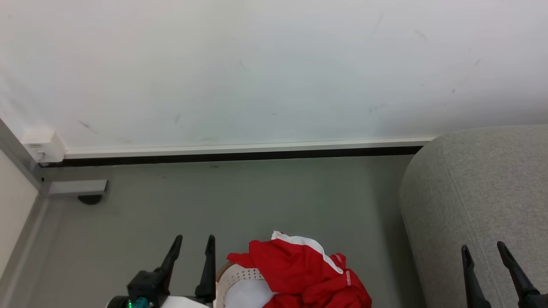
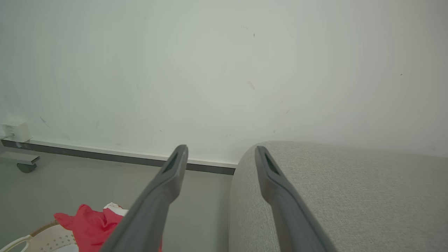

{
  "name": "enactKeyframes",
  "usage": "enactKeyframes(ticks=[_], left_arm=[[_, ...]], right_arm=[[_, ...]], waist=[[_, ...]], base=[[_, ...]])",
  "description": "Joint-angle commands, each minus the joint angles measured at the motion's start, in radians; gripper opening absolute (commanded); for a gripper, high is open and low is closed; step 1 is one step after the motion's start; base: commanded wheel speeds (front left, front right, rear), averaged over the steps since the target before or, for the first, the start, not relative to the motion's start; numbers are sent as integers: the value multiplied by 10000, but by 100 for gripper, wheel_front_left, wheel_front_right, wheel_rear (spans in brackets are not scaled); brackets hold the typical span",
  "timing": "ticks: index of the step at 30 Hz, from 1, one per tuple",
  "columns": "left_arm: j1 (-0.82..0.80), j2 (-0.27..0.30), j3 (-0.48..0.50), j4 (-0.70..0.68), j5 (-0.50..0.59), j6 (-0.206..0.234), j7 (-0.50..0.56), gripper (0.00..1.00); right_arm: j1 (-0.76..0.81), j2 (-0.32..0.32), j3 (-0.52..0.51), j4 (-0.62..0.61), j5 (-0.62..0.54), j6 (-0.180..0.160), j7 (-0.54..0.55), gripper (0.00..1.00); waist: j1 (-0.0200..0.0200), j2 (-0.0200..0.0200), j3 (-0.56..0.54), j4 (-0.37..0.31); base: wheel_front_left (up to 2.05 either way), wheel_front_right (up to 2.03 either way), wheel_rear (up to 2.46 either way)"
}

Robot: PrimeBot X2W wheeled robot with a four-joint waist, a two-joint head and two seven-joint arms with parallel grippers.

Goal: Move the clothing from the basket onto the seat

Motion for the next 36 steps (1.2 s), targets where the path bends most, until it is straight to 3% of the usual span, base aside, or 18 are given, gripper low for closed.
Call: enactKeyframes(ticks=[1,10,18,26,33,36], left_arm=[[46,71,36,5,101,-11,-10,100],[-322,68,-27,38,124,-30,-9,100],[-1536,68,-908,656,71,-189,-9,100],[-3541,70,-2655,2812,-143,-352,2,100],[-5094,76,-3809,4552,-575,-489,647,100],[-5794,79,-4131,5281,-632,-309,989,100]], right_arm=[[74,-18,1,-35,72,-23,-34,100],[-311,-41,9,-145,174,-24,-34,100],[-1185,-105,-22,-488,317,-23,-34,100],[-2721,-126,140,-853,546,-24,-34,100],[-3802,-76,364,-1132,631,-24,-34,100],[-4259,-49,492,-1270,686,-23,-34,100]], waist=[[0,0,21,-4],[0,0,587,-155],[0,0,2071,-476],[0,0,4233,-1022],[0,0,5751,-1474],[0,0,6422,-1704]], base=[[0,0,0],[0,0,0],[0,0,0],[0,0,0],[0,0,0],[0,0,0]])
